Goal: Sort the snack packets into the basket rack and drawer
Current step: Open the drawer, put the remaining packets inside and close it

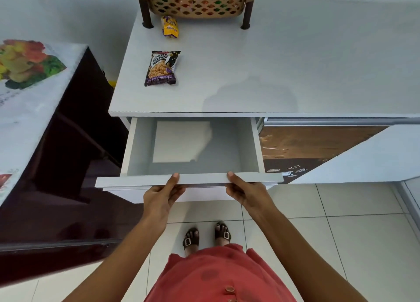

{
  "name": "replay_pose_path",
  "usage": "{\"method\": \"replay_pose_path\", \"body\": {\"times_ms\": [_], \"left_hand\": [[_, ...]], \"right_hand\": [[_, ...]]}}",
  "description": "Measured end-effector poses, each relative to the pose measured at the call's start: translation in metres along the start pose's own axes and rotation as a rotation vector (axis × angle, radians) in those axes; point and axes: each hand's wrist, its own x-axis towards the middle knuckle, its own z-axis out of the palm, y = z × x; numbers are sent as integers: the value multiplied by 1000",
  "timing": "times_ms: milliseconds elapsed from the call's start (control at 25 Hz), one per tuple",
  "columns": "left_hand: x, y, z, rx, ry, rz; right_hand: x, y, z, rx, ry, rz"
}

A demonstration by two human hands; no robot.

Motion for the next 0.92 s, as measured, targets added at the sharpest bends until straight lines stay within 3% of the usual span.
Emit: {"method": "replay_pose_path", "body": {"times_ms": [200,320,480,560,680,920], "left_hand": [[-23,-9,-11,156,-8,25],[-26,2,-19,324,-53,-75],[-31,40,-18,687,-192,-280],[-33,59,-13,892,-287,-297],[-26,78,-3,1036,-356,-146],[12,108,26,840,-242,202]], "right_hand": [[-15,9,-15,-287,-7,-42],[-21,1,-23,-472,63,-17],[-31,-26,-28,-1044,148,-16],[-34,-35,-25,-1261,196,-94],[-32,-46,-11,-1265,228,-278],[-7,-68,34,-1129,265,-698]]}}
